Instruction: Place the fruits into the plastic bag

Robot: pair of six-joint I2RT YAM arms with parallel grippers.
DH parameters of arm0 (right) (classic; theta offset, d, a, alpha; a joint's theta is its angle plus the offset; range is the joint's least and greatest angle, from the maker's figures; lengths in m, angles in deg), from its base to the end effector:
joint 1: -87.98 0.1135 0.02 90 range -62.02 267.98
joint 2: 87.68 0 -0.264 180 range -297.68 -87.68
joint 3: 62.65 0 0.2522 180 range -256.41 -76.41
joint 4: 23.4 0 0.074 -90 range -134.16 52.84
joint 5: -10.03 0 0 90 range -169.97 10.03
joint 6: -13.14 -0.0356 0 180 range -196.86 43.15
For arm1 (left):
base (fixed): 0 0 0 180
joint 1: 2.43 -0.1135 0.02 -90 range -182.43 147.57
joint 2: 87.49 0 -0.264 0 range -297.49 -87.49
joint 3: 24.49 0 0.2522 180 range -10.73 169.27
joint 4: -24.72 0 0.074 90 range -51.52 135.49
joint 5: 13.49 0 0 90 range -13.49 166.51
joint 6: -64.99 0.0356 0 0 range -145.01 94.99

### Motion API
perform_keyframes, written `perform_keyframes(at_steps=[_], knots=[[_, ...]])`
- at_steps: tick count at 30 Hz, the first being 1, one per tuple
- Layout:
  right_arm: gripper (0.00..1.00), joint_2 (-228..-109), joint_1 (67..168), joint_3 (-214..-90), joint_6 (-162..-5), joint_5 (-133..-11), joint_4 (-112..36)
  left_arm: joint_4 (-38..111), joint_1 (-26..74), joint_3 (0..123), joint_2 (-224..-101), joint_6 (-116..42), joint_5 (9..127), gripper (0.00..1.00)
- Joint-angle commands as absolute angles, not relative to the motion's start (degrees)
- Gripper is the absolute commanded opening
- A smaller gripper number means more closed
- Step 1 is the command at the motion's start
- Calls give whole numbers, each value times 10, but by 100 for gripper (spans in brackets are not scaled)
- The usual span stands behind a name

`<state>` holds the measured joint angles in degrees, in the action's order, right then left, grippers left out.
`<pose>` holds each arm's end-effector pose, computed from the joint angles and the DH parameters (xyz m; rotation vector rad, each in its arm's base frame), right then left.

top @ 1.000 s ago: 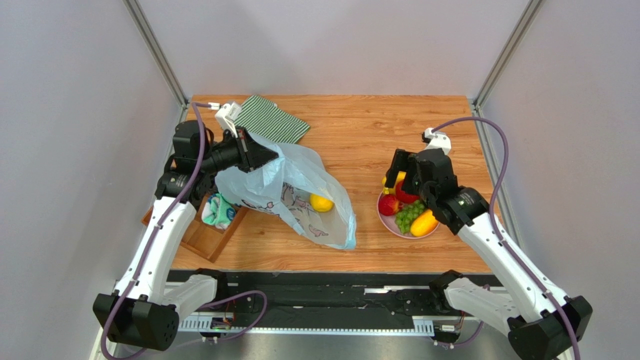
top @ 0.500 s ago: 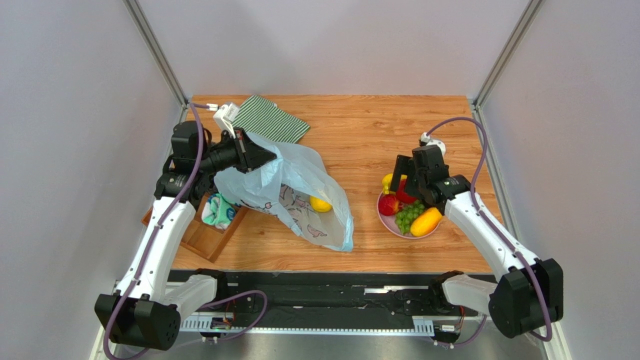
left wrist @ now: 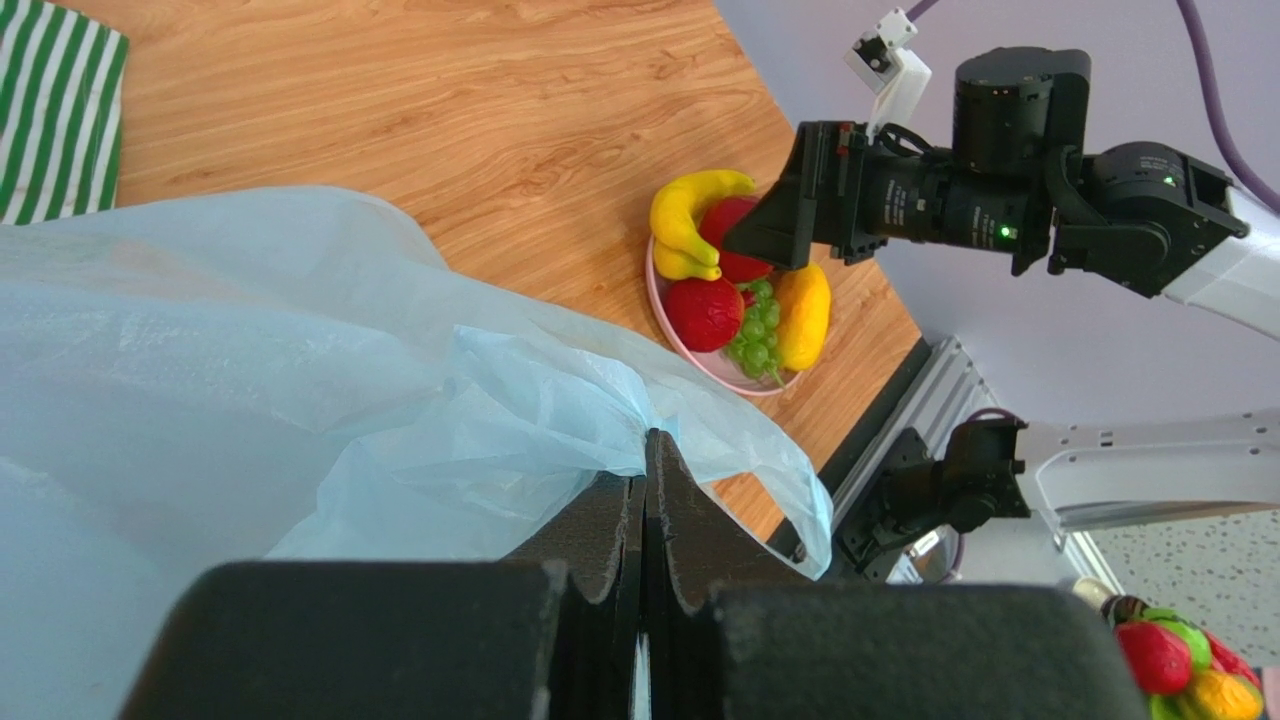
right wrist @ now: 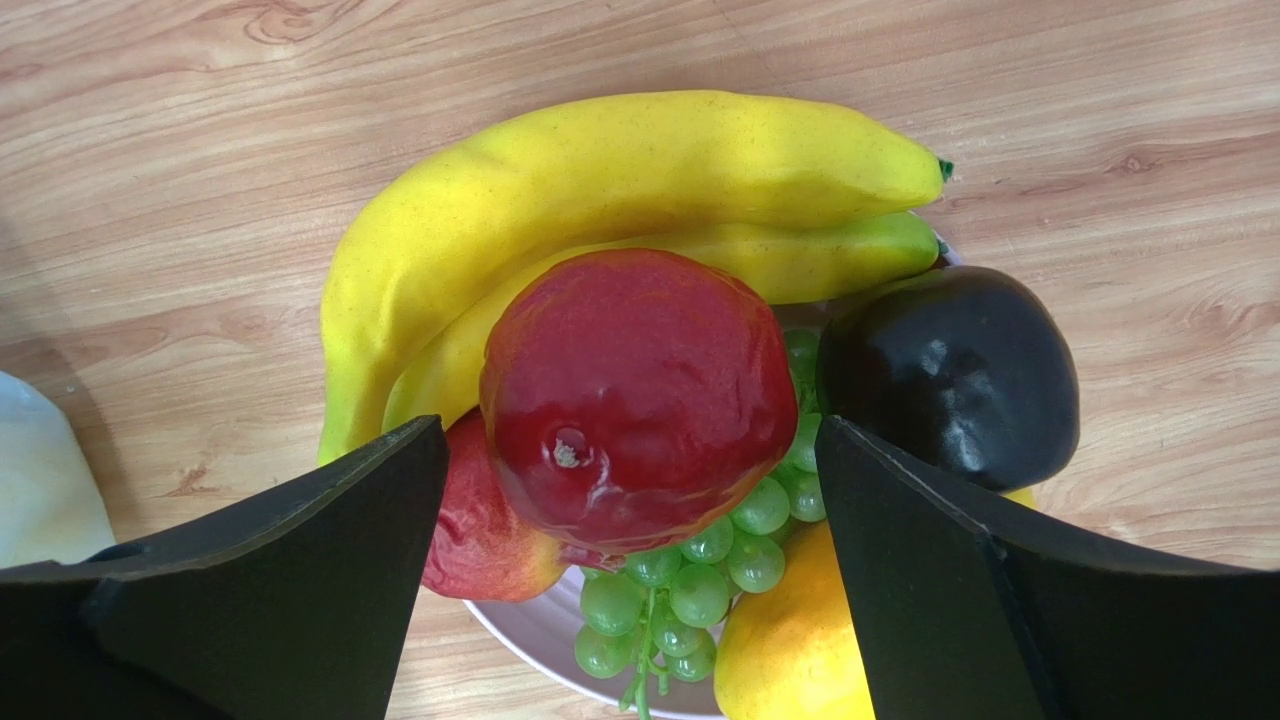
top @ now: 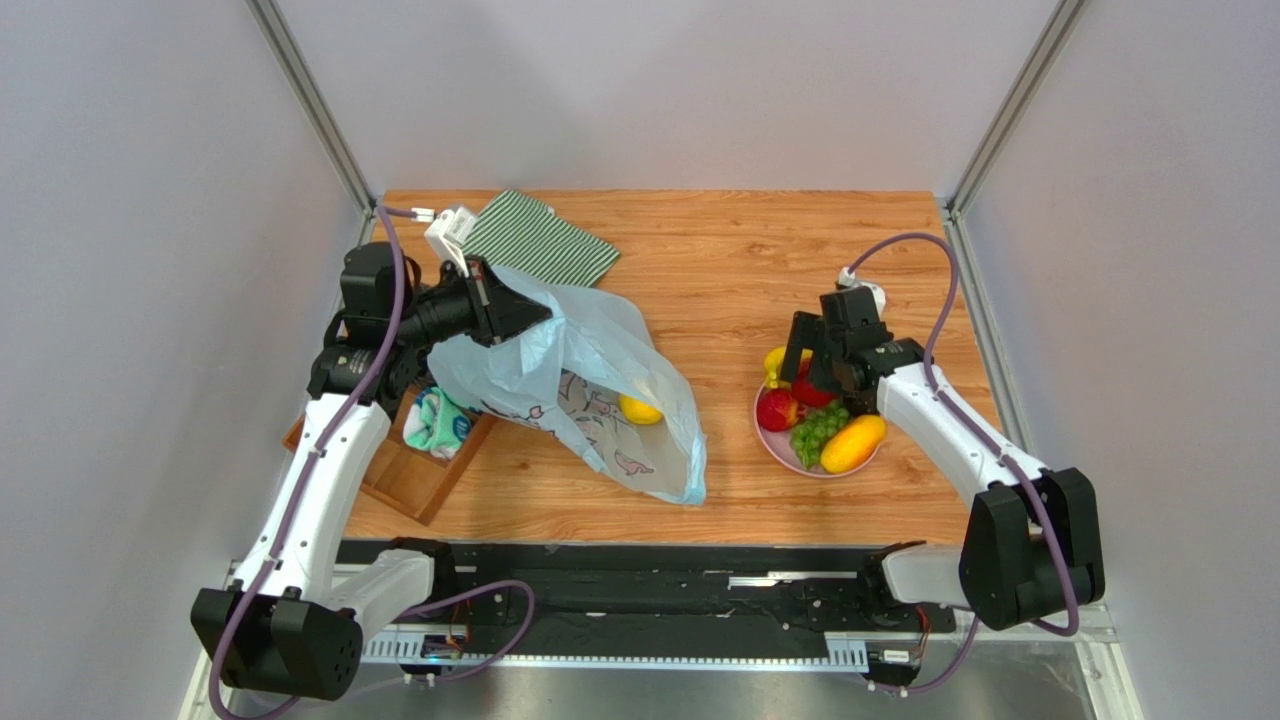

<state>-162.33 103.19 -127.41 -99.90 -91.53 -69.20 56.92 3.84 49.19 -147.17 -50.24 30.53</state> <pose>0.2527 0.0613 0.2348 0.2499 2.5013 0.0138 0.2211 -0.0500 0.3716 0.2567 1.9261 -1.1235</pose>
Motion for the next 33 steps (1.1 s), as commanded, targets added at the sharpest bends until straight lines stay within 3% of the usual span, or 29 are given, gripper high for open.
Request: perform_keyframes(at_steps=[1, 13, 16, 23, 33], knots=[[97, -1636, 1028, -1282, -993, -924, -666, 550, 33, 491, -1469, -501, 291, 0], [93, -1662, 1028, -1284, -994, -924, -656, 549, 30, 490, -1472, -503, 289, 0], [89, -1663, 1028, -1285, -994, -924, -656, 549, 29, 490, -1472, -503, 288, 0], [67, -1660, 1028, -1286, -990, -932, -665, 549, 28, 490, -1472, -505, 287, 0], [58, -1617, 1028, -1291, -984, -939, -681, 548, 27, 489, -1473, -506, 283, 0]])
